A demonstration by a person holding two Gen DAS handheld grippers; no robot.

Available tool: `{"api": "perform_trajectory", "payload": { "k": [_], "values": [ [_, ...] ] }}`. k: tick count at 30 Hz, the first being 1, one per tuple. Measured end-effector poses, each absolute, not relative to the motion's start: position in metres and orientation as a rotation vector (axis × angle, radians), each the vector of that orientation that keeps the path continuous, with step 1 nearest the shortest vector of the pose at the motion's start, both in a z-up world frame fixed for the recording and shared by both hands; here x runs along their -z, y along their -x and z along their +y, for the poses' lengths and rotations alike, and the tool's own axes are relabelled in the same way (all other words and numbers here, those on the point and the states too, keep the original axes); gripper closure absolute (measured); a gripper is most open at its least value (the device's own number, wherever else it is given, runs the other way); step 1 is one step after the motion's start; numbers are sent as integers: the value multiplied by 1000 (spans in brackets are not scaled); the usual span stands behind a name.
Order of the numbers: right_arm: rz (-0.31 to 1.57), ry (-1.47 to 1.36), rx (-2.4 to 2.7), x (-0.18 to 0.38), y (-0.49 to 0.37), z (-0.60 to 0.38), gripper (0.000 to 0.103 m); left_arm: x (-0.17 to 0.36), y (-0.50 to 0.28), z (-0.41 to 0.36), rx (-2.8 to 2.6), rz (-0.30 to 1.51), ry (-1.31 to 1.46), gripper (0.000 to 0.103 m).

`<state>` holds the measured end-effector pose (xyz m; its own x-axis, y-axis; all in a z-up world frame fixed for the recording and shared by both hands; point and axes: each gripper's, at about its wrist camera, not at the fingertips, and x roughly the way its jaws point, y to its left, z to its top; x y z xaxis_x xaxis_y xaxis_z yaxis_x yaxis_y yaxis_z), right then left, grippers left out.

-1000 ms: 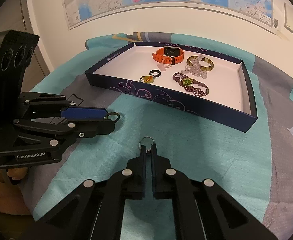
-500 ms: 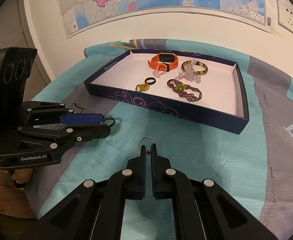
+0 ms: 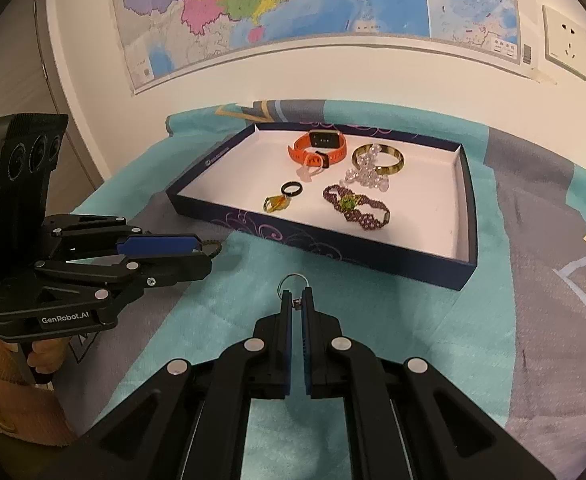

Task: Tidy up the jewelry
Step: 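Carry the green-stone ring and silver ring with both tools over the box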

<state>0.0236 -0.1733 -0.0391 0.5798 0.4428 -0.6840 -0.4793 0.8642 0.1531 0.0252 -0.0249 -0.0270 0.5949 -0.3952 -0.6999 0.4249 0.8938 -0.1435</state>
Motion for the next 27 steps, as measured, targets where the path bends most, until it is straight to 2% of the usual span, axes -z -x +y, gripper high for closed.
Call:
{"api": "perform_trajectory", "payload": {
  "k": [27],
  "values": [
    [729, 37, -537, 17, -60, -172, 100, 12, -60, -24, 432, 760, -48, 80]
  ]
}}
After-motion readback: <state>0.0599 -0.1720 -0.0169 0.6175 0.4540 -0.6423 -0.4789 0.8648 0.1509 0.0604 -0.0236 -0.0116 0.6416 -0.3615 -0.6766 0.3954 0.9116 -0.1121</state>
